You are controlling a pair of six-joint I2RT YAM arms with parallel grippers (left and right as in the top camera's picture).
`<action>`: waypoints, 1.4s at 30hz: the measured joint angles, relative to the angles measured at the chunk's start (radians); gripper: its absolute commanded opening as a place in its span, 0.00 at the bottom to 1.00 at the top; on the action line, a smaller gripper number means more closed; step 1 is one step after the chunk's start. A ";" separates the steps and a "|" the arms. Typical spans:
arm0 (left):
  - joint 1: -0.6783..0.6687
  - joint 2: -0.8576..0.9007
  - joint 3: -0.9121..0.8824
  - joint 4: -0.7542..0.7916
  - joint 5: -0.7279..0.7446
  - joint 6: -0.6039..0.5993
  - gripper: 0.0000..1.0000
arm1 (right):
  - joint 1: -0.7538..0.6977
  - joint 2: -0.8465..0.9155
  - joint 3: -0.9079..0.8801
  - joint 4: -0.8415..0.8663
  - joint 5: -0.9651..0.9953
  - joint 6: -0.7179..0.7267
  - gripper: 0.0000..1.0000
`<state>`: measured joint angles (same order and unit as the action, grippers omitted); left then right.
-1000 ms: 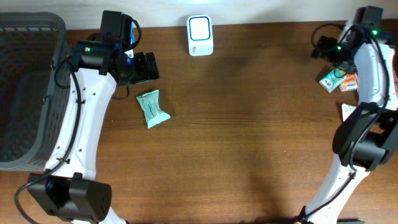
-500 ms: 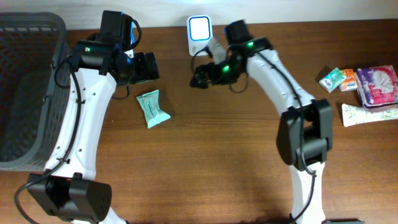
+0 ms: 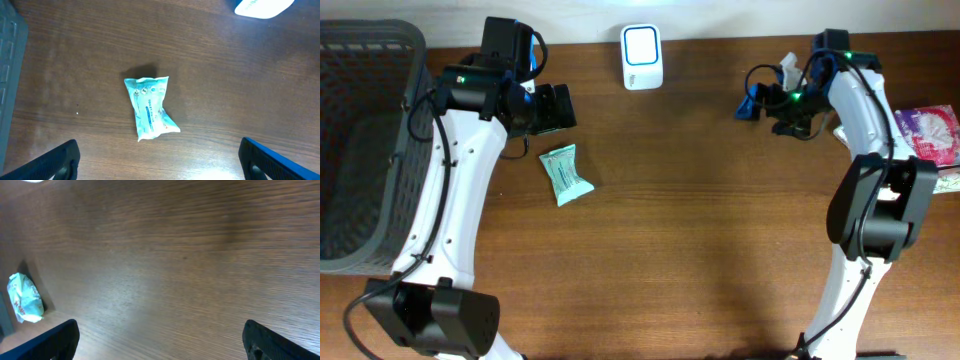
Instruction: Scan the item barcode
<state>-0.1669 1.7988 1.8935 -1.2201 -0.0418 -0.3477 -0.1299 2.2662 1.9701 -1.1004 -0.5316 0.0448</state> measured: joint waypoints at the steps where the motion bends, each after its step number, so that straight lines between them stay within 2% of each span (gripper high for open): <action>1: 0.000 0.000 0.000 0.008 0.000 -0.004 0.99 | -0.008 0.000 0.000 0.000 0.000 0.001 0.99; 3: 0.000 0.000 0.000 0.039 0.005 -0.024 0.99 | -0.022 0.000 0.000 0.000 0.000 0.000 0.99; 4: 0.000 0.000 0.000 0.032 0.026 -0.038 0.90 | -0.028 0.000 0.000 0.000 0.000 0.001 0.99; 5: 0.000 0.000 0.000 0.035 0.042 -0.042 0.69 | -0.032 0.000 0.000 0.000 0.000 0.000 0.99; 6: 0.000 0.000 0.000 0.041 0.055 -0.052 0.62 | -0.034 0.000 0.000 0.000 0.001 0.001 0.99; 7: 0.000 0.000 0.000 0.045 0.067 -0.057 0.65 | -0.035 0.000 0.000 0.000 0.002 0.000 0.99; 8: -0.001 0.003 0.000 0.041 0.069 -0.060 0.80 | -0.035 0.000 0.000 0.000 0.004 0.000 0.99; 10: -0.001 0.040 -0.005 0.012 0.056 -0.065 0.71 | -0.035 0.000 0.000 0.000 0.005 0.000 0.99; 11: -0.001 0.069 -0.017 0.008 0.050 -0.067 0.70 | -0.035 0.000 0.000 0.000 0.005 0.000 0.99; 14: -0.001 0.196 -0.047 0.008 0.041 -0.072 0.75 | -0.035 0.000 0.000 0.000 0.005 0.000 0.99; 16: -0.001 0.286 -0.056 0.008 0.040 -0.094 0.88 | -0.035 0.000 0.000 0.000 0.005 0.000 0.99; 17: -0.001 0.313 -0.058 0.008 0.040 -0.103 0.89 | -0.035 0.000 0.000 0.000 0.005 0.000 0.99; 19: -0.001 0.379 -0.059 0.013 0.037 -0.118 0.86 | -0.035 0.000 0.000 0.000 0.005 0.000 0.99; 20: -0.001 0.405 -0.059 0.016 0.038 -0.121 0.80 | -0.035 0.000 0.000 0.000 0.006 0.000 0.99; 25: -0.024 0.497 -0.060 0.084 0.175 -0.084 0.80 | -0.035 0.000 0.000 0.000 0.008 0.001 0.99; 33: -0.298 0.502 -0.045 0.222 0.422 -0.052 0.82 | -0.035 0.000 0.000 0.000 0.008 0.000 0.99; 34: -0.328 0.508 -0.005 0.199 0.440 -0.031 0.82 | -0.035 0.000 0.000 0.000 0.008 0.000 0.99; 35: -0.353 0.514 0.076 0.158 0.450 0.005 0.89 | -0.035 0.000 0.000 0.000 0.008 0.000 0.99; 38: -0.337 0.524 0.306 -0.097 0.343 0.036 0.95 | -0.035 0.000 0.000 -0.001 0.009 0.000 0.99; 39: -0.315 0.524 0.388 -0.164 0.298 0.042 0.99 | -0.035 0.000 0.000 -0.001 0.008 0.000 0.99; 42: -0.168 0.517 0.566 -0.309 0.173 0.042 0.99 | -0.035 0.000 0.000 -0.001 0.011 0.000 0.99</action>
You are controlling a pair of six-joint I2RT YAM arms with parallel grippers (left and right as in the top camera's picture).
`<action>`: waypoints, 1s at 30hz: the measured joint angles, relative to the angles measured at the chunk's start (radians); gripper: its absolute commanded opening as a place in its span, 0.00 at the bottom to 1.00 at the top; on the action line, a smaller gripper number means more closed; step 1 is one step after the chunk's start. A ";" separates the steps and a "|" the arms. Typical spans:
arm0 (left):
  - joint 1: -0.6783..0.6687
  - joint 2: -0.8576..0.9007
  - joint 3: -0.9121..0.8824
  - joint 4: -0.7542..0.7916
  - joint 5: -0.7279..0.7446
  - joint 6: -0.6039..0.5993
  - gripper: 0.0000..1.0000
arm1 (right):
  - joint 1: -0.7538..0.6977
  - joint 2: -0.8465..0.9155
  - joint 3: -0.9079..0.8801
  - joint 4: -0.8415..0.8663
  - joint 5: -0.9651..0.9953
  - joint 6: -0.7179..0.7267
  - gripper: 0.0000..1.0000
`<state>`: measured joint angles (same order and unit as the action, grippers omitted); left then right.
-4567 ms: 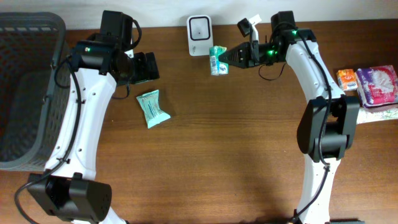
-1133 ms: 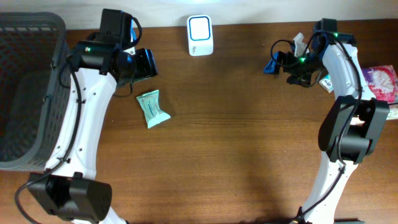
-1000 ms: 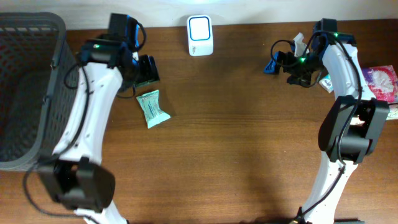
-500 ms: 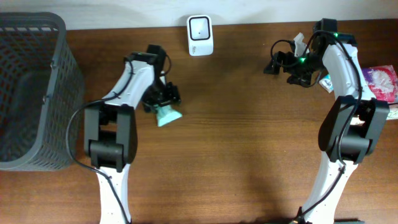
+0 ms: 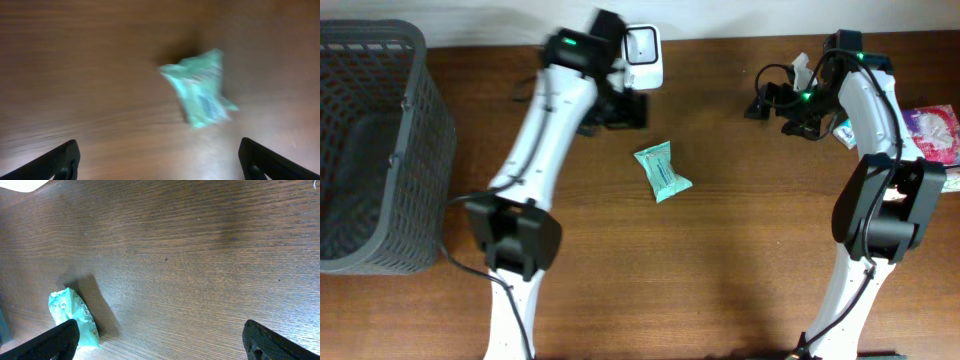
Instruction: Scan the item barcode
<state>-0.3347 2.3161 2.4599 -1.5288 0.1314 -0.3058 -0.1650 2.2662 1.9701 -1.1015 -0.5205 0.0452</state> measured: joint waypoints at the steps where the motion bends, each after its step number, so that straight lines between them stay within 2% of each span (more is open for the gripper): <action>1: 0.045 0.000 0.008 -0.013 -0.015 0.000 0.99 | 0.000 0.000 0.000 0.001 0.000 0.000 0.99; 5: 0.188 0.014 0.005 -0.027 -0.117 0.004 0.99 | 0.000 0.000 0.000 0.001 0.000 0.000 0.99; 8: 0.209 0.033 -0.051 -0.027 -0.191 0.008 0.99 | 0.000 0.000 0.000 -0.032 -0.025 0.001 0.99; 11: 0.216 0.039 -0.084 -0.028 -0.219 0.011 0.99 | 0.000 0.000 -0.002 -0.099 -0.131 0.001 0.99; 15: 0.217 0.039 -0.085 -0.006 -0.222 0.011 0.99 | 0.058 0.000 -0.005 -0.175 -0.202 -0.082 0.99; 19: 0.217 0.039 -0.085 0.006 -0.222 0.011 0.99 | 0.284 0.002 -0.012 -0.141 -0.063 -0.116 1.00; 23: 0.217 0.039 -0.085 0.006 -0.222 0.011 0.99 | 0.467 0.002 -0.014 -0.058 0.153 0.010 0.97; 24: 0.217 0.039 -0.085 0.007 -0.222 0.011 0.99 | 0.502 0.002 -0.014 -0.045 0.249 0.060 0.93; 26: 0.217 0.039 -0.085 0.007 -0.222 0.011 0.99 | 0.568 0.002 -0.014 -0.046 0.432 0.142 0.77; 30: 0.217 0.039 -0.085 0.007 -0.222 0.011 0.99 | 0.697 0.002 -0.014 -0.016 0.659 0.262 0.75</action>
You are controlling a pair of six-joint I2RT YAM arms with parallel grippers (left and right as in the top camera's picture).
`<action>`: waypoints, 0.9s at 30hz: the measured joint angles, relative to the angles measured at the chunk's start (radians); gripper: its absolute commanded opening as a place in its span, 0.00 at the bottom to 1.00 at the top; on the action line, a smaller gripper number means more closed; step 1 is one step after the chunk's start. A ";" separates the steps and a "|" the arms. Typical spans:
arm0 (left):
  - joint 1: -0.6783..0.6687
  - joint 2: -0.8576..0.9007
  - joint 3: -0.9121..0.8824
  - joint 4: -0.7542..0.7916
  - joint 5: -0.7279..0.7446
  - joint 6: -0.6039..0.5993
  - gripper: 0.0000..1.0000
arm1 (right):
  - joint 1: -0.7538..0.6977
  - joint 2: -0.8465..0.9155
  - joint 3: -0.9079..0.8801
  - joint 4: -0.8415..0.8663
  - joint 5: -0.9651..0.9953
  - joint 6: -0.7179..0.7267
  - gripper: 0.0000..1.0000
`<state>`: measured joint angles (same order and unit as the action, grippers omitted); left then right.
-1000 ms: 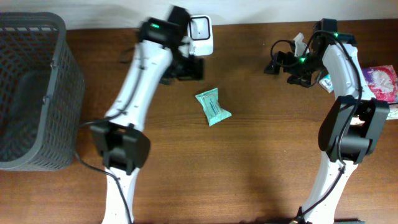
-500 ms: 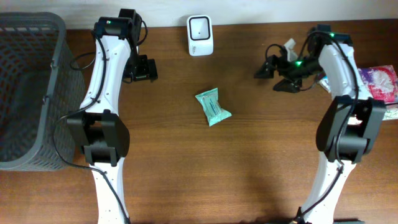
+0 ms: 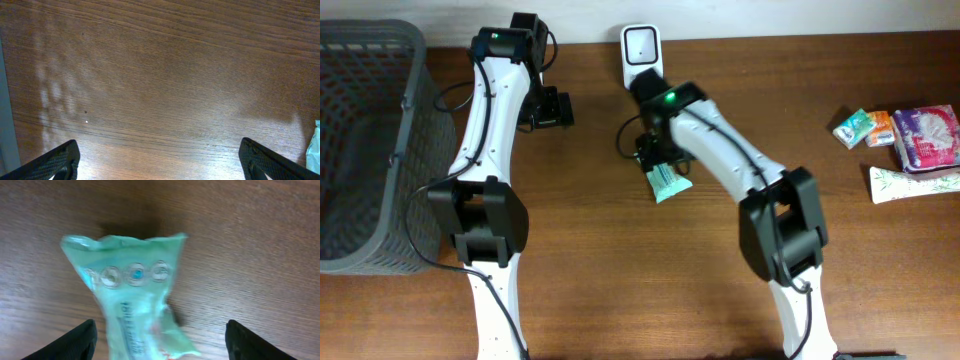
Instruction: Scan the item barcode
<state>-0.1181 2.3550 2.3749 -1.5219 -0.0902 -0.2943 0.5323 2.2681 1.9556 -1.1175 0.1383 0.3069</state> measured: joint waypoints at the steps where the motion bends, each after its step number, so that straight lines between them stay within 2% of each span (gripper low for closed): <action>1: 0.000 0.000 0.000 0.000 0.000 0.000 0.99 | 0.030 0.000 0.000 0.001 0.047 0.024 0.75; 6: 0.000 0.000 0.000 0.000 0.000 0.000 0.99 | 0.180 0.000 -0.048 0.058 0.262 0.108 0.75; 10: 0.000 0.000 0.000 0.000 0.000 0.000 0.99 | 0.182 0.000 -0.150 0.153 0.327 0.131 0.74; 12: 0.000 0.000 0.000 0.000 0.000 0.000 0.99 | 0.177 0.002 -0.212 0.212 0.344 0.135 0.56; 15: 0.000 0.000 0.000 0.000 0.000 0.000 0.99 | 0.175 0.002 -0.254 0.260 0.360 0.138 0.41; 16: 0.000 0.000 0.000 0.000 0.000 0.000 0.99 | 0.175 0.002 -0.254 0.263 0.363 0.135 0.32; 20: 0.000 0.000 0.000 0.000 0.000 0.000 0.99 | 0.164 0.001 -0.251 0.259 0.328 0.134 0.19; 22: 0.000 0.000 0.000 0.000 0.000 0.000 0.99 | 0.126 -0.012 -0.233 0.236 0.216 0.102 0.18; 24: 0.000 0.000 0.000 0.000 0.000 0.000 0.99 | 0.034 -0.040 -0.218 0.211 -0.019 0.035 0.18; 27: 0.000 0.000 0.000 0.000 0.000 0.000 0.99 | -0.158 -0.062 -0.214 0.166 -0.471 -0.111 0.19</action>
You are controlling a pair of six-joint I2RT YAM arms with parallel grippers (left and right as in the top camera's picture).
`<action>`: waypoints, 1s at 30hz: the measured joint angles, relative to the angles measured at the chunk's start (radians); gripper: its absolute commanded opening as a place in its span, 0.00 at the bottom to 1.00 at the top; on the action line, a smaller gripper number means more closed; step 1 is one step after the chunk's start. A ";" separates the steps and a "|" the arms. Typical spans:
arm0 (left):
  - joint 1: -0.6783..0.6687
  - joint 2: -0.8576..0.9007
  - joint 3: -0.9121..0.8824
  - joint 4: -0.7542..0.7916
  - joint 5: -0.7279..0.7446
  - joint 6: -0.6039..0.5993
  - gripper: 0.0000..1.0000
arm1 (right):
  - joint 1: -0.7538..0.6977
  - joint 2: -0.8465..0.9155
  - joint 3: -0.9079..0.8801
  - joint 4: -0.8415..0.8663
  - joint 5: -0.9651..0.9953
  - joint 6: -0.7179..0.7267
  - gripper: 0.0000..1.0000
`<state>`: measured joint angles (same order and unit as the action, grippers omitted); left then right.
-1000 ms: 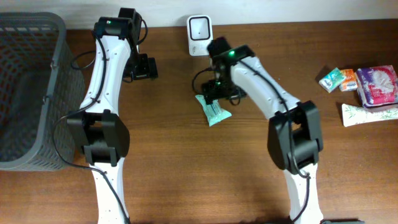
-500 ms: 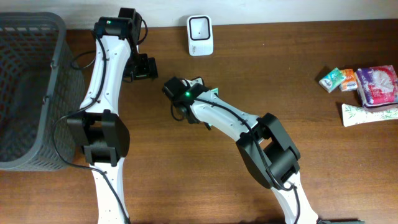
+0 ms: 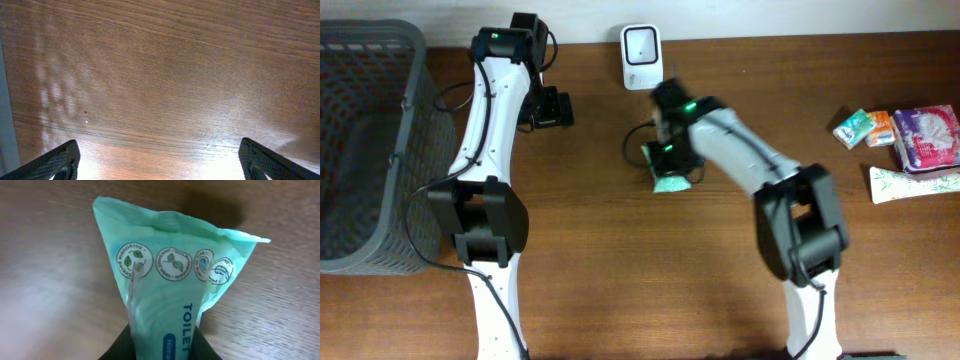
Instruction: Scan the item barcode
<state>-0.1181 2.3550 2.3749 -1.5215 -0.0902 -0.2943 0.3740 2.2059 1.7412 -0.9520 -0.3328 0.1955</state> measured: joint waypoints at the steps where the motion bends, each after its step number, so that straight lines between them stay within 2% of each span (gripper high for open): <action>1: 0.000 0.000 0.000 0.000 0.000 0.000 0.99 | -0.063 0.000 0.000 -0.023 -0.142 -0.057 0.20; 2: 0.000 0.000 0.000 0.000 0.000 0.000 0.99 | -0.095 0.000 -0.001 -0.029 -0.190 -0.076 0.20; 3: 0.000 0.000 0.000 0.000 0.000 0.000 0.99 | -0.171 0.000 -0.014 -0.031 -0.325 -0.130 0.25; 4: 0.000 0.000 0.000 0.000 0.000 0.000 0.99 | -0.205 0.000 -0.034 -0.023 -0.368 -0.145 0.33; 5: 0.000 0.000 0.000 0.000 0.000 0.000 0.99 | -0.249 0.000 -0.077 -0.010 -0.416 -0.163 0.52; 6: 0.000 0.000 0.000 0.000 0.000 0.000 0.99 | -0.275 0.000 -0.108 0.013 -0.417 -0.160 0.63; 8: 0.000 0.000 0.000 -0.001 0.000 0.000 0.99 | -0.331 0.005 -0.167 0.024 -0.362 -0.134 0.71; 14: 0.000 0.000 0.000 0.000 0.000 0.000 0.99 | -0.452 0.007 -0.072 -0.212 -0.210 -0.129 0.72; 18: 0.000 0.000 0.000 0.000 0.000 0.000 0.99 | -0.404 -0.005 0.081 -0.321 -0.092 -0.150 0.72; 20: 0.000 0.000 0.000 0.000 0.000 0.000 0.99 | -0.323 -0.039 0.106 -0.328 0.010 -0.109 0.73; 25: 0.000 0.000 0.000 0.000 0.000 0.000 0.99 | 0.023 -0.092 0.119 -0.275 0.477 0.182 0.74; 30: 0.000 0.000 0.000 0.000 0.000 0.000 0.99 | 0.241 0.008 0.109 -0.206 0.807 0.363 0.71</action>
<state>-0.1184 2.3550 2.3745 -1.5219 -0.0902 -0.2943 0.6155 2.2139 1.8500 -1.1576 0.4740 0.5587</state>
